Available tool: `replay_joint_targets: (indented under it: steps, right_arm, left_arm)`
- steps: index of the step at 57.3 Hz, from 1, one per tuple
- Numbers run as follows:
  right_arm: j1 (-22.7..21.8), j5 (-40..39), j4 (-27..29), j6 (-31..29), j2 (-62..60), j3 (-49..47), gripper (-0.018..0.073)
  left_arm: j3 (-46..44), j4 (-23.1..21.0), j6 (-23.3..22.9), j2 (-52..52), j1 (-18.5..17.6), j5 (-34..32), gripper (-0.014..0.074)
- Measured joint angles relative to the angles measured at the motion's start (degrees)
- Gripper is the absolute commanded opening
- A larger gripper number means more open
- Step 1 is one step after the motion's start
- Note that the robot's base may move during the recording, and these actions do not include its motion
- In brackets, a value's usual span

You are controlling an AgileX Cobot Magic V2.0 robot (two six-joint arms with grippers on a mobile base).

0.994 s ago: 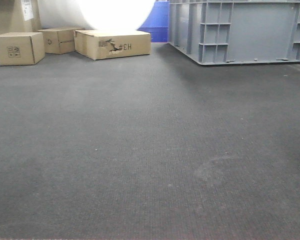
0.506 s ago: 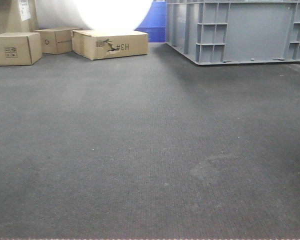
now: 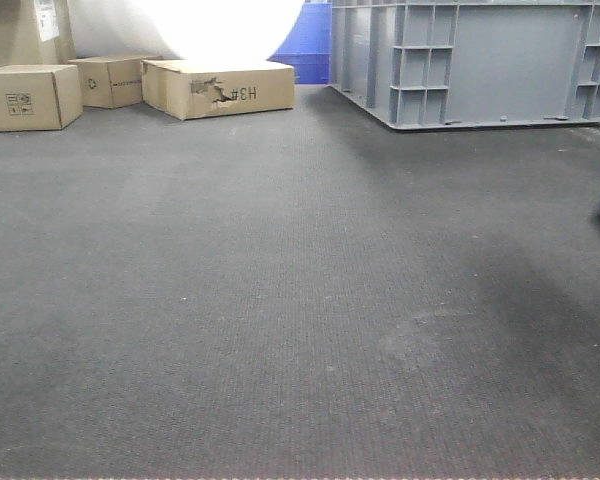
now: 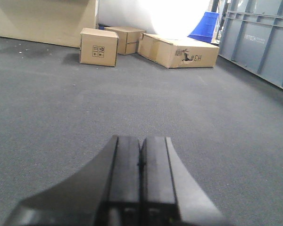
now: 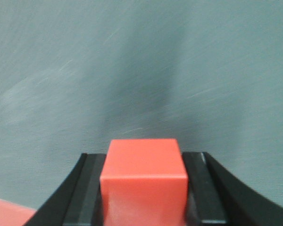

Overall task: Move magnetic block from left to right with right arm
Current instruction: 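Lower the held red cube onto the carpet with the right gripper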

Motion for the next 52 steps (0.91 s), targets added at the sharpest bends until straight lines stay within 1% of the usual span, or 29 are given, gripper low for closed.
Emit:
replay_joint_targets:
  steps: [10,13,16,22,30,43,52]
  right_arm:
    - [7.8,2.0,-3.3,15.3,10.7,-7.6,0.036]
    - [9.9,3.3,-4.6,18.7,13.5,-10.0,0.036]
    - [11.8,4.6,-4.6,21.3,16.2,-12.4,0.036]
    - [15.1,7.2,-4.9,23.4,21.5,-17.4,0.036]
    - [18.2,9.6,-5.0,24.7,27.1,-22.9,0.036]
    - [21.9,11.5,-5.2,26.9,34.1,-29.2,0.036]
    - [23.0,12.3,-4.6,29.6,36.8,-32.2,0.036]
  left_arm:
    - [0.0,0.0,0.0,0.0,0.0,0.0,-0.0126]
    - [0.0,0.0,0.0,0.0,0.0,0.0,-0.0126]
    - [0.0,0.0,0.0,0.0,0.0,0.0,-0.0126]
    - [0.0,0.0,0.0,0.0,0.0,0.0,-0.0126]
    - [0.0,0.0,0.0,0.0,0.0,0.0,-0.0126]
    - [0.0,0.0,0.0,0.0,0.0,0.0,-0.0126]
    - [0.0,0.0,0.0,0.0,0.0,0.0,-0.0126]
